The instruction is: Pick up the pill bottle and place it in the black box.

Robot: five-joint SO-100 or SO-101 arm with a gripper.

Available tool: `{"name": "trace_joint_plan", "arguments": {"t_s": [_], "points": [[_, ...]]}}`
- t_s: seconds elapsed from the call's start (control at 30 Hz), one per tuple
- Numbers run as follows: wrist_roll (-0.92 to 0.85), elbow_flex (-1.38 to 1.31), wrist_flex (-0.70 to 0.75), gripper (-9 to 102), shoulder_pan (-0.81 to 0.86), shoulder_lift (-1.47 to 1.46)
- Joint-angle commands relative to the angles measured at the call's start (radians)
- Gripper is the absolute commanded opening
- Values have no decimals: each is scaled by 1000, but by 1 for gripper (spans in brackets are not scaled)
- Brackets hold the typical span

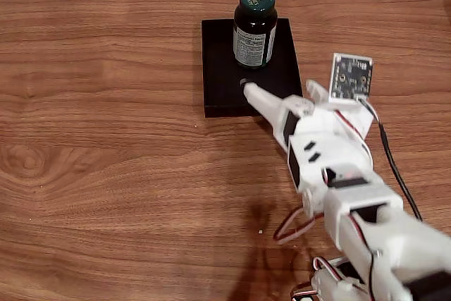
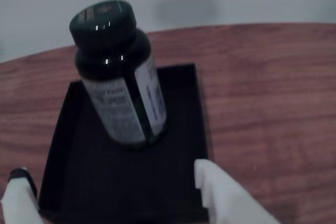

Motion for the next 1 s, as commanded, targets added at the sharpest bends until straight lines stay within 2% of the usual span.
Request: {"name": "trace_joint_plan", "arguments": {"t_s": [0.0, 0.07, 0.3, 0.67, 0.8, 0.9, 0.97], "points": [[-8, 80, 87, 32, -11, 230], [-38, 81, 210, 31, 5, 308], [-98, 84, 456, 25, 54, 440], [-160, 98, 1118, 19, 14, 815], [-198, 98, 1305, 12, 17, 942], [-230, 98, 1419, 0, 23, 1015], [-242, 98, 1486, 0, 32, 1051]]}}
